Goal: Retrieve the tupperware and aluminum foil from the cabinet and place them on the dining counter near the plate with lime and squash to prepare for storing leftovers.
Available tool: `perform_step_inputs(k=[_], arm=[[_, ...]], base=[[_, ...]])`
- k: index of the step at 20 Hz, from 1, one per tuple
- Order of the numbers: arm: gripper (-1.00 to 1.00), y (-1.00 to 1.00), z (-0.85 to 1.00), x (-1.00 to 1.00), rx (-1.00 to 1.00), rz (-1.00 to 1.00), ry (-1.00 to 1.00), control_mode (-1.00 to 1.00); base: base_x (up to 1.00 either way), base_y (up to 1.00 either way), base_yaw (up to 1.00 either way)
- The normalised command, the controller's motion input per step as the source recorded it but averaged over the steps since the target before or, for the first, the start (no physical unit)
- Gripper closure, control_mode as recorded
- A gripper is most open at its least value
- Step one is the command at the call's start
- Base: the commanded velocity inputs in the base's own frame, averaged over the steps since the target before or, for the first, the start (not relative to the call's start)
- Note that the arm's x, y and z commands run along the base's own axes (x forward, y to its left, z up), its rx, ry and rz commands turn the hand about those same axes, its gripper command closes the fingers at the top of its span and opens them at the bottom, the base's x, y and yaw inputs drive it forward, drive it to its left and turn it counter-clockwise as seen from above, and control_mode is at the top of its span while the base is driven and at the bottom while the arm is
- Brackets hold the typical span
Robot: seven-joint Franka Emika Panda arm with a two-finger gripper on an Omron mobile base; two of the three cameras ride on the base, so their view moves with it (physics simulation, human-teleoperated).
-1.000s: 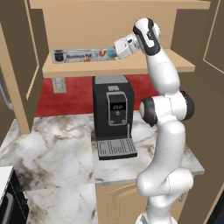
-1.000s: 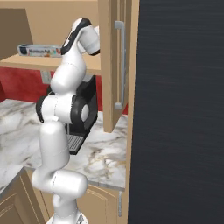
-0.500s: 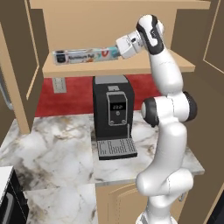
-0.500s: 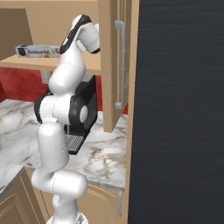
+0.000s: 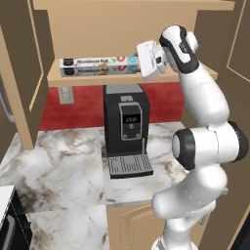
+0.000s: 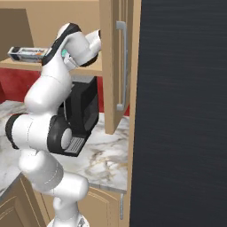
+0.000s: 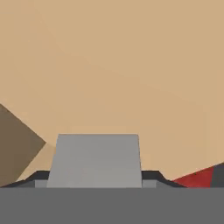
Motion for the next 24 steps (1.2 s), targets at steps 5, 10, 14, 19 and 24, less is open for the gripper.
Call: perform_step_inputs(k=[5, 10, 14, 19, 24], arm=[[1.00, 0.03, 0.29, -1.00, 0.07, -0.21, -0.08, -1.00], [1.00, -0.16, 0.53, -1.00, 0.08, -0.21, 0.00, -1.00], [1.00, -0.44, 0.47, -1.00, 0.01, -0.20, 0.00, -1.00], [1.00, -0.77, 0.03, -1.00, -0.01, -0.22, 0.08, -1.00], [1.00, -0.84, 0.00, -1.00, -0.05, -0.24, 0.18, -1.00]], base=[[0.00, 0.00, 0.00], [0.00, 0.00, 0.00], [0.00, 0.00, 0.00], [0.00, 0.00, 0.00], [0.00, 0.00, 0.00]])
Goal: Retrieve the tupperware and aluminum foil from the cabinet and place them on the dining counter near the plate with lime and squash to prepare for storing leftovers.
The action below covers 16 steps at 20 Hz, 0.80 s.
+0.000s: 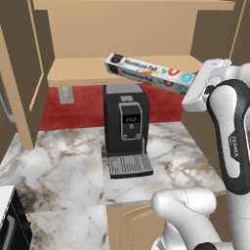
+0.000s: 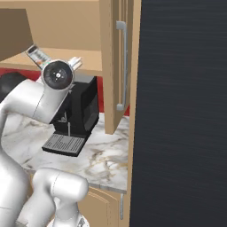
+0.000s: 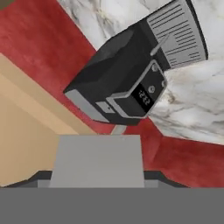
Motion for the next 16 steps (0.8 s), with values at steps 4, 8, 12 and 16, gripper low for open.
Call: perform_step_inputs(k=[4, 8, 12, 16], arm=[[1.00, -0.64, 0.00, -1.00, -0.08, -0.26, 0.27, -1.00], [1.00, -0.17, 0.00, -1.00, -0.18, -0.29, 0.30, -1.00], [1.00, 0.00, 0.00, -0.72, -0.24, -0.29, 0.34, -1.00], [1.00, 0.00, 0.01, -0.35, -0.22, -0.23, 0.28, -1.00]], base=[[0.00, 0.00, 0.00], [0.00, 0.00, 0.00], [0.00, 0.00, 0.00], [0.00, 0.00, 0.00]])
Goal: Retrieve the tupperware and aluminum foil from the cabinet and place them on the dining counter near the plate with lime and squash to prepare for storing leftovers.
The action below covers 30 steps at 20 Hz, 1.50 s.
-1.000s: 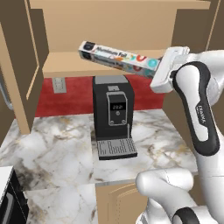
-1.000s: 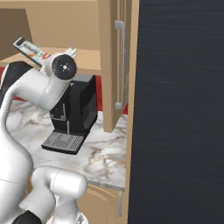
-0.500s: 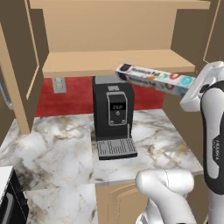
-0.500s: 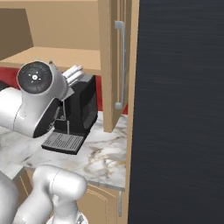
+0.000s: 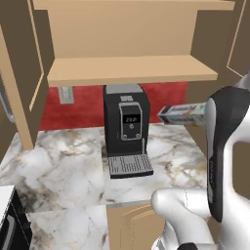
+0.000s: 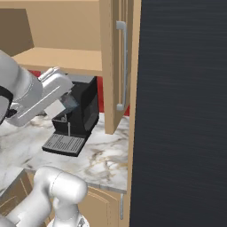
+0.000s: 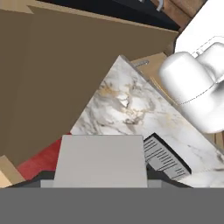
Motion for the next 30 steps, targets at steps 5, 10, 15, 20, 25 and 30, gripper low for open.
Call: perform_step_inputs(k=[5, 10, 15, 20, 25, 30], arm=[[1.00, 0.00, 0.06, 0.00, -0.04, -0.05, 0.06, 1.00], [1.00, 0.00, 0.00, 0.00, 0.00, 0.00, 0.00, 1.00], [1.00, 0.00, 0.00, 0.00, 0.00, 0.00, 0.00, 1.00], [1.00, 0.00, 0.00, 0.00, 0.00, 0.00, 0.00, 1.00], [1.00, 0.00, 0.00, 0.00, 0.00, 0.00, 0.00, 1.00], [1.00, 0.00, 0.00, 0.00, 0.00, 0.00, 0.00, 1.00]], base=[[0.00, 0.00, 0.00], [-0.74, 0.00, 0.03], [-1.00, 0.00, 0.13], [-1.00, -0.01, 0.08], [-0.96, -0.82, -0.24], [-0.30, -1.00, -0.60]])
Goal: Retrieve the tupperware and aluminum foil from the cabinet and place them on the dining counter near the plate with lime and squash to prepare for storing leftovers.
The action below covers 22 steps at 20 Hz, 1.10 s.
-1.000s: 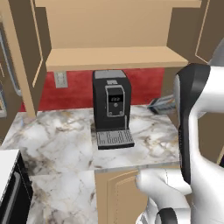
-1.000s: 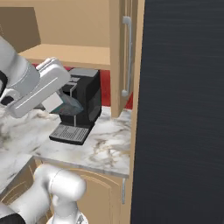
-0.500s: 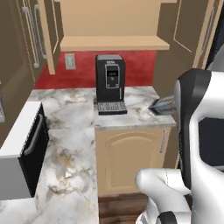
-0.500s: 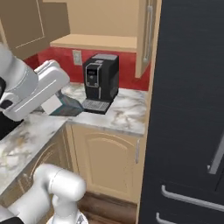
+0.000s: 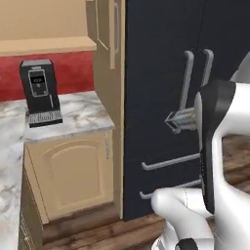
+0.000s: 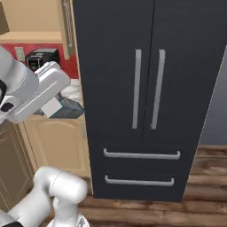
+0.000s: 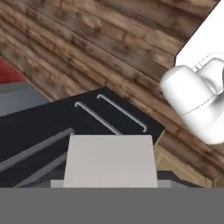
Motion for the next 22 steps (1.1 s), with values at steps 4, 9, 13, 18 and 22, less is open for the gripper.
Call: perform_step_inputs(k=[4, 9, 13, 18, 22], arm=[[1.00, 0.00, 0.00, 0.00, 0.00, 0.00, 0.00, 1.00], [1.00, 0.00, 0.00, 0.00, 0.00, 0.00, 0.00, 1.00], [1.00, 0.00, 0.00, 0.00, 0.00, 0.00, 0.00, 1.00], [1.00, 0.00, 0.00, 0.00, 0.00, 0.00, 0.00, 1.00], [1.00, 0.00, 0.00, 0.00, 0.00, 0.00, 0.00, 1.00]], base=[[0.00, -0.90, -0.74], [0.00, -0.84, -0.74], [0.04, -0.83, -0.72], [0.38, -0.69, -0.62], [0.70, -0.55, -0.54]])
